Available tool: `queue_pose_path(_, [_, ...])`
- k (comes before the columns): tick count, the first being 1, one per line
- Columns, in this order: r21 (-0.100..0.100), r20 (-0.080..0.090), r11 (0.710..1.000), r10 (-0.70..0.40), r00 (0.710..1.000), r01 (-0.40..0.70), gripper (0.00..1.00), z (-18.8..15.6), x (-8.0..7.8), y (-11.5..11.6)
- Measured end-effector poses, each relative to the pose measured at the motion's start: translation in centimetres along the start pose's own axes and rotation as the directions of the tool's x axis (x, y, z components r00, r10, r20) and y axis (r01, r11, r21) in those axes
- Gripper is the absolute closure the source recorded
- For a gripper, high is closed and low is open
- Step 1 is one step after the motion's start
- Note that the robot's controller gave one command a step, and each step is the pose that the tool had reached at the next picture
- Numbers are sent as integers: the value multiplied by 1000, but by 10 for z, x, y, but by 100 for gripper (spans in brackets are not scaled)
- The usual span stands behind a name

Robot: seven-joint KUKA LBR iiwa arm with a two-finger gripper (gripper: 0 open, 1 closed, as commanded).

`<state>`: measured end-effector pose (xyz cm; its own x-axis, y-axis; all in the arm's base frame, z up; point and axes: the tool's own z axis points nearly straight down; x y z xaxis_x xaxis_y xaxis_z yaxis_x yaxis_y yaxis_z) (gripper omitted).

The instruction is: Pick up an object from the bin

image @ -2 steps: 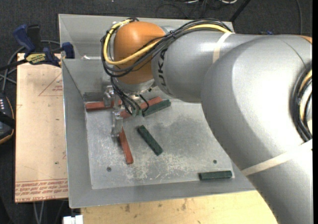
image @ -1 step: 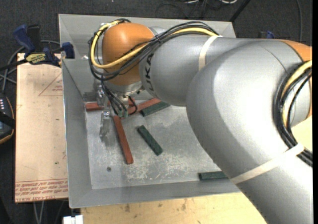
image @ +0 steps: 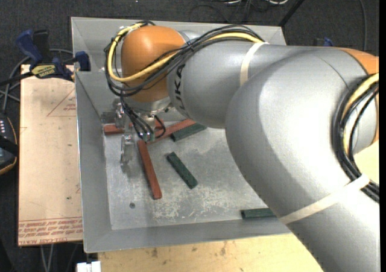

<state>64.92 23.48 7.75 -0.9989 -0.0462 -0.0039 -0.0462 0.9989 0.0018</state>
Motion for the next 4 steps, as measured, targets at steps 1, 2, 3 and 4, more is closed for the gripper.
queue_pose_path(1, [-1,1,1000,1,1000,-1,100,-1,-1,0])
queue_pose_path(2, [-2,9,995,-103,995,103,100,-132,5,9])
queue_pose_path(3, [0,0,995,-103,995,103,0,-126,7,8])
queue_pose_path(4, [2,-11,1000,-22,1000,22,0,-1,35,0])
